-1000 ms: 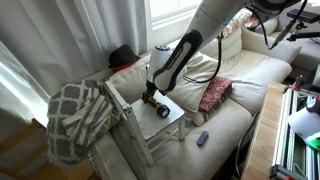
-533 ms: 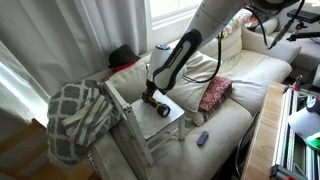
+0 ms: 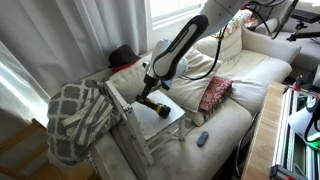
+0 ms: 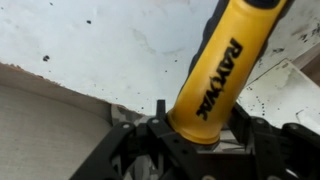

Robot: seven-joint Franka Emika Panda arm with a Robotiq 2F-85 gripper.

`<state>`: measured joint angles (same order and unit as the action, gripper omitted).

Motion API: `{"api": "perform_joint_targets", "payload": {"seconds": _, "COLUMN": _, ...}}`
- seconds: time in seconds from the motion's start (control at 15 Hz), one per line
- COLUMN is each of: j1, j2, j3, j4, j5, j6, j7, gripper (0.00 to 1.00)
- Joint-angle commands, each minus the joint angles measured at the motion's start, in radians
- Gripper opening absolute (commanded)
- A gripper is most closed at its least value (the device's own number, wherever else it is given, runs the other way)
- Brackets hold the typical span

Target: Turn off the torch, then put the torch upright

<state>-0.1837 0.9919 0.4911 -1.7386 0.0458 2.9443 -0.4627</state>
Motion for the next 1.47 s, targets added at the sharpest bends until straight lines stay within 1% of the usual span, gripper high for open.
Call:
{"api": "perform_joint_targets", "payload": {"seconds": 0.0, "j1": -0.101, "j2": 0.001, "j3": 0.087, "j4": -0.064, "j5": -0.050, "j6": 0.004, "j7": -0.103, "gripper": 0.37}}
{"api": "perform_joint_targets", "payload": {"seconds": 0.2, "j1": -0.145, "j2": -0.004, "j3": 0.126, "j4": -0.099, "j5": -0.067, "j6": 0.026, "j7": -0.153, "gripper": 0.37}}
{"api": "perform_joint_targets", "payload": {"seconds": 0.27, "j1": -0.138, "j2": -0.018, "j3": 0.112, "j4": -0.111, "j5": -0.072, "j6": 0.026, "j7": -0.149, "gripper": 0.37}}
{"api": "perform_joint_targets", "payload": {"seconds": 0.4, "j1": -0.163, "j2": -0.023, "j3": 0.133, "j4": -0.131, "j5": -0.077, "j6": 0.038, "j7": -0.169, "gripper": 0.37}}
{"api": "perform_joint_targets", "payload": {"seconds": 0.8, "j1": -0.283, "j2": -0.017, "j3": 0.246, "j4": -0.192, "j5": -0.082, "j6": 0.051, "j7": -0.253, "gripper": 0.37}}
{"api": "perform_joint_targets", "payload": {"seconds": 1.07, "j1": -0.343, "j2": -0.014, "j3": 0.295, "j4": -0.224, "j5": -0.082, "j6": 0.057, "j7": -0.292, "gripper": 0.37}}
{"api": "perform_joint_targets", "payload": {"seconds": 1.27, "j1": -0.368, "j2": -0.022, "j3": 0.312, "j4": -0.242, "j5": -0.086, "j6": 0.074, "j7": -0.300, "gripper": 0.37}}
{"api": "perform_joint_targets", "payload": {"seconds": 1.4, "j1": -0.360, "j2": -0.041, "j3": 0.292, "j4": -0.253, "j5": -0.091, "j6": 0.078, "j7": -0.281, "gripper": 0.37}}
